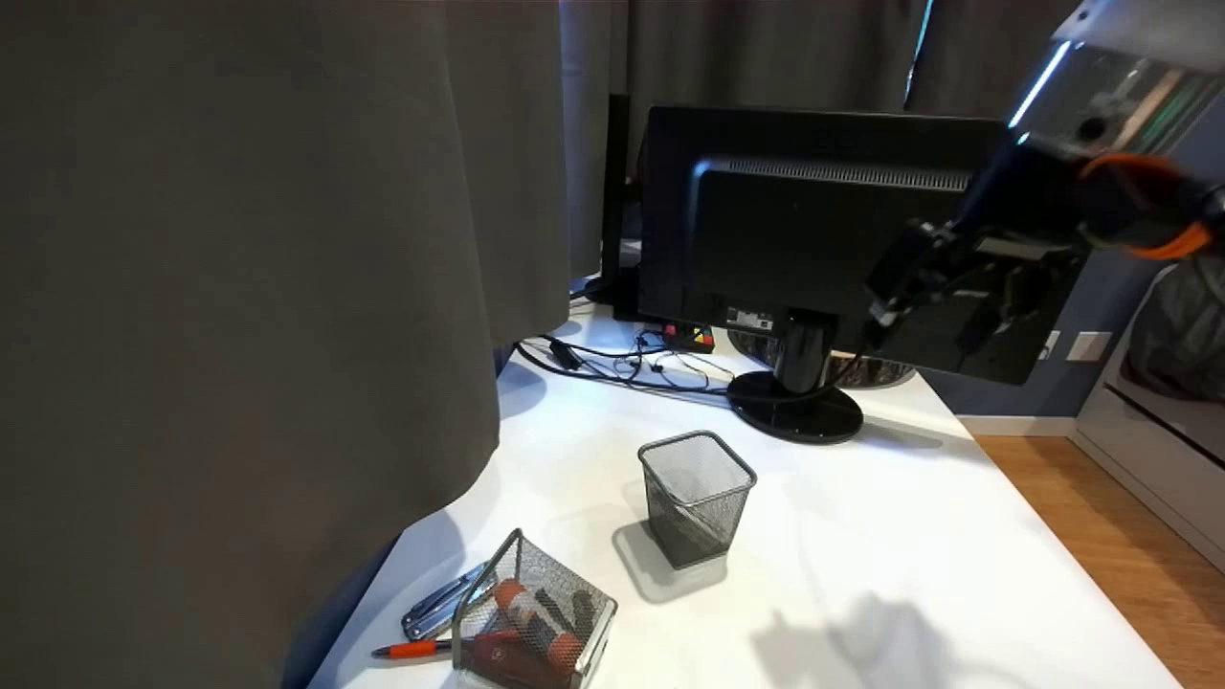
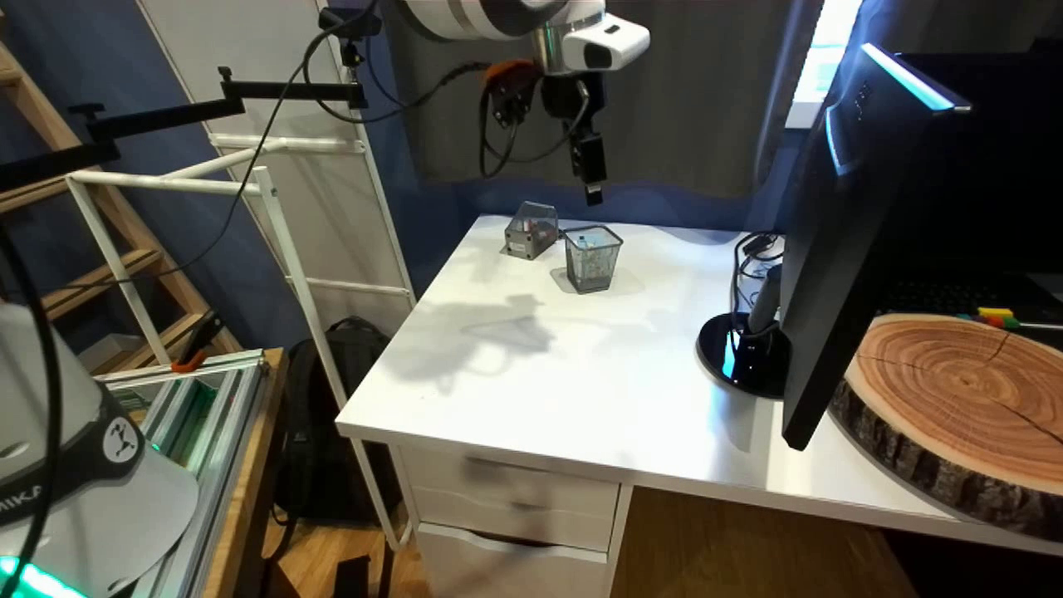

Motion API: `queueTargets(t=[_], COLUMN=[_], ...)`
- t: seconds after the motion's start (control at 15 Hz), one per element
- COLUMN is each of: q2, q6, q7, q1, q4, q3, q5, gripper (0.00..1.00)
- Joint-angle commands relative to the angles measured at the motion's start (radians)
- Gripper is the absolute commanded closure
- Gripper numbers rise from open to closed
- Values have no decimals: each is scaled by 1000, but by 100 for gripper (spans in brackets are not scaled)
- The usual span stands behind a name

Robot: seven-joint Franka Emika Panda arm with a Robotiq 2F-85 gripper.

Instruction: Move the container to the right

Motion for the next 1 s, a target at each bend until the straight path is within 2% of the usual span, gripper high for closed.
queueTargets(t=[0.0,0.13,0.2,0.27,0.4,0.53,0.6,0.93], q2=[245,362,416,293,380,414,429,537], q6=[-31,-46,-49,-10,-12,-13,8,58], q7=[-31,-59,-43,-55,-55,-59,-43,-113], q1=[100,155,192,174,213,219,237,257], q4=[236,348,401,256,336,370,383,478], q3=[-48,-73,-107,-102,-127,-133,-158,-187], q5=[15,17,-6,41,40,41,13,20], gripper=[0,0,0,0,0,0,0,0])
